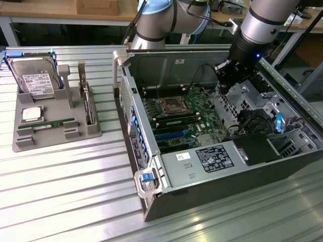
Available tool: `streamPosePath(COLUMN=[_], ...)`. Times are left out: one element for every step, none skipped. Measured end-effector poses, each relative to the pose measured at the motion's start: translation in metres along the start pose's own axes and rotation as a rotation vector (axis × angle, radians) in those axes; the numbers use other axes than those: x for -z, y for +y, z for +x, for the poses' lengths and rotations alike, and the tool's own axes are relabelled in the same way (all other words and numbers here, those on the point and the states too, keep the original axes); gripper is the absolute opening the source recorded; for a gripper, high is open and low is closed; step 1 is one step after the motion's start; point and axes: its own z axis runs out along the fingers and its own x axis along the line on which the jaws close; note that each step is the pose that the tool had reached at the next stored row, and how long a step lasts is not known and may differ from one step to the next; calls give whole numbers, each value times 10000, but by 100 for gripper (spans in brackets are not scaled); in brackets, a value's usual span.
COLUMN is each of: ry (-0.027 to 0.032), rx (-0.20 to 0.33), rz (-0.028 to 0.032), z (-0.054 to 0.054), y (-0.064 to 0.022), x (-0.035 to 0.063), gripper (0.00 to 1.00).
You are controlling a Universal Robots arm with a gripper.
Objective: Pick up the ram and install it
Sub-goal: 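Press down the ram until it locks into place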
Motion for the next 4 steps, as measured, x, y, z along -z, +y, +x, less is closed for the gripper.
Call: streamPosePath(ry=[-1,-1,-1,-1], rx=[-1,-1,-1,-1], rz=[0,0,0,0], z=[0,0,0,0], y=[0,0,0,0], x=[0,0,0,0], gripper=[10,10,10,10])
